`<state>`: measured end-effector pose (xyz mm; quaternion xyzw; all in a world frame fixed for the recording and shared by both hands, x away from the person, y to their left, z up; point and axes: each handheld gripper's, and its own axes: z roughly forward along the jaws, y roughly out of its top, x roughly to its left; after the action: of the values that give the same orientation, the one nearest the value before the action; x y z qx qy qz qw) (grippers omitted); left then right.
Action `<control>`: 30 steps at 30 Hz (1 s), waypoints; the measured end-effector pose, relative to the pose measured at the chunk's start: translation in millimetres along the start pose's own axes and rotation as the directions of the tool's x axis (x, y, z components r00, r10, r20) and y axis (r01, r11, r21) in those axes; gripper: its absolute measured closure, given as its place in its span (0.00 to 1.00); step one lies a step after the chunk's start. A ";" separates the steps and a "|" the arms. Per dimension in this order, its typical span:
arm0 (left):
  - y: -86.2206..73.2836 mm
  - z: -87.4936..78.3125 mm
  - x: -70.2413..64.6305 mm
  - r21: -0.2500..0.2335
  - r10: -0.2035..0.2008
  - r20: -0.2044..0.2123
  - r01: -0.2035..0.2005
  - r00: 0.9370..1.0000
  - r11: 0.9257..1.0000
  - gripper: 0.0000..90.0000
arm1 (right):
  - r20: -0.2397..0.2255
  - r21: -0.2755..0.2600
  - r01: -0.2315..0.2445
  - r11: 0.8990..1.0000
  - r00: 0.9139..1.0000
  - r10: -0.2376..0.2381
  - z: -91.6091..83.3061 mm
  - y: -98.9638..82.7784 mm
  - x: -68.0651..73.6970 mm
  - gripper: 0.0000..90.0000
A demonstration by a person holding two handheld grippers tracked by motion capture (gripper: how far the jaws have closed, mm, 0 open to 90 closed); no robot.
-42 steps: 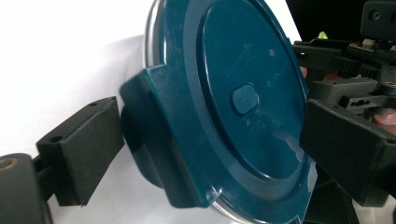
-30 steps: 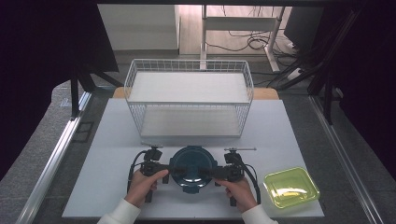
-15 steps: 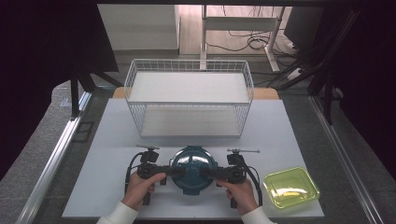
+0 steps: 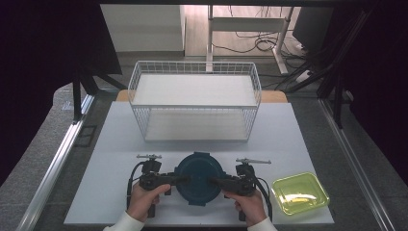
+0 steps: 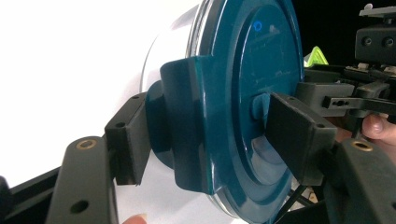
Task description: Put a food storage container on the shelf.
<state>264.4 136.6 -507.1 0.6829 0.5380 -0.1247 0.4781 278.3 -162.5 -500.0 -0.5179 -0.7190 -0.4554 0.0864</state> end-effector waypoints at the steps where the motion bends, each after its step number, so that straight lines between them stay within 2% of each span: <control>1: -0.4 -0.4 -1.0 -0.002 0.006 -0.003 -0.006 1.000 1.000 0.39 | 0.000 0.001 0.002 1.000 1.000 -0.002 -0.5 -0.1 0.6 0.31; 16: 0.0 -3.2 -10.0 -0.008 0.040 -0.020 -0.040 0.999 0.999 0.43 | 0.015 -0.003 0.017 1.000 1.000 -0.017 -6.1 2.8 3.6 0.32; 30: 0.8 -2.7 -11.9 -0.004 0.033 -0.014 -0.033 0.999 0.999 0.43 | 0.032 -0.004 0.018 1.000 0.999 -0.018 -9.6 5.5 6.2 0.32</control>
<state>259.5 131.4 -497.2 0.6918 0.5301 -0.1109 0.4775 276.7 -165.2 -487.7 -0.5188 -0.7239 -0.4495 0.0695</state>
